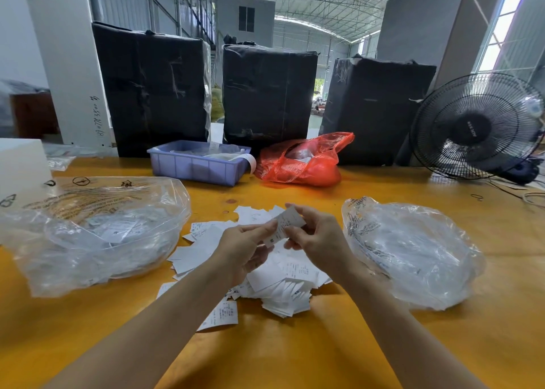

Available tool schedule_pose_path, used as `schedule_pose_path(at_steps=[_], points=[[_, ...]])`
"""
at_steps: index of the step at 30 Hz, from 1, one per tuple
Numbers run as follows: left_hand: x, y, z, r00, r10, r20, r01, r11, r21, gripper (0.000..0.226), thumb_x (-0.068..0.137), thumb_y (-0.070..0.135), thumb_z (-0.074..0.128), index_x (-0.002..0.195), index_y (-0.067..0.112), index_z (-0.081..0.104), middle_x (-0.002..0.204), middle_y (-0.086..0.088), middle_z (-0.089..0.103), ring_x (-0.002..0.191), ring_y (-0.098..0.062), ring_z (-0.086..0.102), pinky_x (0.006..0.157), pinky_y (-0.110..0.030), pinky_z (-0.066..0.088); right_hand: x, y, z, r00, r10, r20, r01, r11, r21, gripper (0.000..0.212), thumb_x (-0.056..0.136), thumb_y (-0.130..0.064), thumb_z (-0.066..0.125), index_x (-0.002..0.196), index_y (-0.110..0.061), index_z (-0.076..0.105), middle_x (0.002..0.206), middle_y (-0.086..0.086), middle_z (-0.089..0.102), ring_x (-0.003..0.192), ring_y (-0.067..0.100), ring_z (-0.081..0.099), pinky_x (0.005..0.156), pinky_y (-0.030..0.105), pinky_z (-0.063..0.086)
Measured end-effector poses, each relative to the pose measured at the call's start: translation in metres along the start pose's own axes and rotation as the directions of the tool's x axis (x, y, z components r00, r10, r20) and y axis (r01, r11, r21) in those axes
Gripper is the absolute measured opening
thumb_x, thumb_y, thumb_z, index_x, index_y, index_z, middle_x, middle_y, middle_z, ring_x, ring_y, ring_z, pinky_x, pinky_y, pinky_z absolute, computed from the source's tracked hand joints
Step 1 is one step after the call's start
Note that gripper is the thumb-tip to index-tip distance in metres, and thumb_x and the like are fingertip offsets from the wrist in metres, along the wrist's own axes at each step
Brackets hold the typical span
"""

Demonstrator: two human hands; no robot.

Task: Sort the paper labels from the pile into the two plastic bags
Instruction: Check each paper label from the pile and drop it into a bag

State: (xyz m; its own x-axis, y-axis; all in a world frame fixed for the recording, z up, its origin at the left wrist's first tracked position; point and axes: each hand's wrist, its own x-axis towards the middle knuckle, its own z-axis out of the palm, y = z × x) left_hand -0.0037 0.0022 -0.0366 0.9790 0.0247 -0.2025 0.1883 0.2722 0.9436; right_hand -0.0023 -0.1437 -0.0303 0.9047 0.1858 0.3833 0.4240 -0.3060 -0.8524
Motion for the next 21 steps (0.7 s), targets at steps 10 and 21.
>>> schedule_pose_path(at_steps=[10, 21], points=[[-0.003, -0.004, 0.005, 0.999, 0.023, -0.03, -0.023, 1.0, -0.005, 0.035, 0.086, 0.04, 0.064, 0.09, 0.006, 0.067, 0.079, -0.006, 0.062, 0.062, -0.013, 0.046, 0.051, -0.021, 0.042, 0.0, 0.002, 0.006, 1.0, 0.023, 0.011, -0.024, 0.998, 0.065, 0.046, 0.088, -0.002, 0.062, 0.123, -0.022, 0.042, 0.077, 0.011, 0.066, 0.057, 0.016, 0.066, 0.055, 0.021, 0.053], [-0.006, -0.001, 0.006, 0.993, 0.117, -0.034, -0.113, 0.989, 0.09, 0.022, 0.091, 0.032, 0.061, 0.083, 0.013, 0.069, 0.075, -0.002, 0.06, 0.068, -0.014, 0.047, 0.057, -0.022, 0.041, 0.003, 0.001, -0.002, 0.992, 0.091, 0.084, -0.101, 0.988, 0.118, 0.031, 0.102, -0.013, 0.036, 0.129, -0.004, 0.049, 0.06, 0.007, 0.057, 0.051, 0.018, 0.055, 0.054, 0.032, 0.048]])
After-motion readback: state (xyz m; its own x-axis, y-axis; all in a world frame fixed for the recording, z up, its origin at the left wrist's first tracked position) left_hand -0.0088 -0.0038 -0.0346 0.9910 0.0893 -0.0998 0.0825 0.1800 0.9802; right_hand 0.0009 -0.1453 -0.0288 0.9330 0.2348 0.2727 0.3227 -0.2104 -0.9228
